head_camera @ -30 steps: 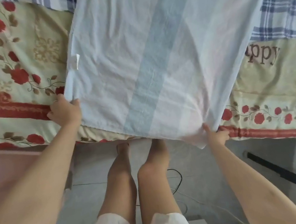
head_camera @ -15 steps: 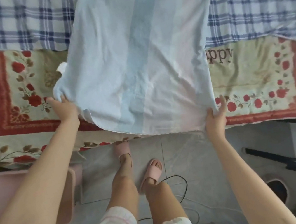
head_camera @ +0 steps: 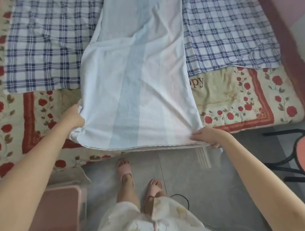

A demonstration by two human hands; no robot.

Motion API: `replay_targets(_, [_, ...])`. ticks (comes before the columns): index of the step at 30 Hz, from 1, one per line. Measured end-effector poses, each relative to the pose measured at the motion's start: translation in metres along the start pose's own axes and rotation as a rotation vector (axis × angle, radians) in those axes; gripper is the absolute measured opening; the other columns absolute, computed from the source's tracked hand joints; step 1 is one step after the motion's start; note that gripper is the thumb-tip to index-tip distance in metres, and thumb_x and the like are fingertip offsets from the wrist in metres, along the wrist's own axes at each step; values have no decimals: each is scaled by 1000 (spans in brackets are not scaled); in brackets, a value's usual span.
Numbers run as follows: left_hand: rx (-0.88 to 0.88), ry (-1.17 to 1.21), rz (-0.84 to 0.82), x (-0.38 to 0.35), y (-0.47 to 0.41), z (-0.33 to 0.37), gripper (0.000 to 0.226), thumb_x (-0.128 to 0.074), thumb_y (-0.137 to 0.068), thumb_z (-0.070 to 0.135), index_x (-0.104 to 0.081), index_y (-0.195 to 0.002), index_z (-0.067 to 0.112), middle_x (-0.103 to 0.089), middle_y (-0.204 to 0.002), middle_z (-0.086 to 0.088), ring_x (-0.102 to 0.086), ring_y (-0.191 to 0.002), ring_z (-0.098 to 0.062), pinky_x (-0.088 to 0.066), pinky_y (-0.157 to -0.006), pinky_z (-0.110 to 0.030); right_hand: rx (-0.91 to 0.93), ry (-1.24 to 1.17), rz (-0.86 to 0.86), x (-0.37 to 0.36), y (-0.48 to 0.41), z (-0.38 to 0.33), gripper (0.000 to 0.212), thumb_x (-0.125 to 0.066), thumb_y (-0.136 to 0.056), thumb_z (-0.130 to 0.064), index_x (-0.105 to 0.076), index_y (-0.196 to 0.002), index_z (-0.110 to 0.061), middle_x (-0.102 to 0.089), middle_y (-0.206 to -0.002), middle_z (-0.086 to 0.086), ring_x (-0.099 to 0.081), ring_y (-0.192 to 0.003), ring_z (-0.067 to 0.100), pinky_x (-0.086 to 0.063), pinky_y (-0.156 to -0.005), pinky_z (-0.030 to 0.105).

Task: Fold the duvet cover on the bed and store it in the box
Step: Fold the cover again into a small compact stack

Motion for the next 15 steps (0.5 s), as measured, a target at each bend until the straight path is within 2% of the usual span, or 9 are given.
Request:
replay_targets(1, [3,-142,-111,-14,14,-5,59,-52,-84,-6,-37,-139,7,-43,-138,-19,-51,-105,-33,-44,-78,-35,-64,78,-96,-12,4,11,29,-48,-95,-44,-53,-108,-19,-43,-65,2,-32,-44,13,-28,-39,19])
replay_targets(3, [82,-413,-393,-48,50,-34,75,-52,-88,2,-14,-151,12,-20,-154,-15,-47,-118,-32,-48,-83,-36,-187,246,-315,-44,15,40,23,-45,-94,-34,-50,-92,-12,-38,-59,1,-29,-42,12,-25,-39,21])
replay_targets(4, [132,-494,-527,-65,66,-51,78,-52,-90,7,-5,-152,10,-9,-158,-13,-39,-129,-33,-48,-90,-37,-234,299,-428,-62,18,54,18,-41,-93,-26,-50,-90,-10,-38,-55,0,-28,-40,11,-24,-38,20])
replay_targets(6, [194,-530,-672,-90,89,-81,76,-50,-92,12,-2,-151,9,-1,-159,-12,-24,-140,-32,-42,-102,-38,-296,344,-594,-89,32,73,19,-36,-94,-16,-48,-81,-11,-37,-47,-4,-26,-35,8,-22,-35,18])
replay_targets(9, [290,-411,-632,-113,98,-112,85,-61,-86,20,-7,-151,9,-8,-158,-13,-27,-139,-34,-36,-108,-42,-299,342,-562,-102,40,83,23,-37,-93,-10,-46,-72,-10,-35,-46,-4,-26,-32,7,-23,-34,16])
replay_targets(12, [347,-119,-500,-129,98,-117,85,-65,-85,18,-13,-152,11,-19,-156,-11,-32,-135,-32,-34,-108,-39,-253,263,-369,-93,11,92,22,-43,-90,-23,-56,-86,-6,-39,-53,1,-31,-37,11,-28,-39,19])
replay_targets(14, [398,145,-436,-140,97,-111,75,-63,-88,9,-20,-149,6,-24,-153,-12,-33,-134,-32,-31,-107,-35,-238,42,-224,-82,-8,92,28,-51,-87,-31,-63,-100,-9,-48,-65,4,-36,-41,12,-31,-42,20])
replay_targets(15, [423,251,-386,-144,94,-113,70,-63,-87,4,-26,-146,2,-30,-150,-13,-36,-132,-32,-32,-105,-34,-251,-133,-174,-80,-10,89,25,-54,-88,-29,-63,-103,-12,-50,-70,4,-38,-44,12,-34,-41,19])
Point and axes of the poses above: each hand's wrist, its own y-axis away from the middle knuckle, its own x-axis out of the back of the hand, z = x × y, the point moved 10 cm from there along -y, towards the middle knuckle
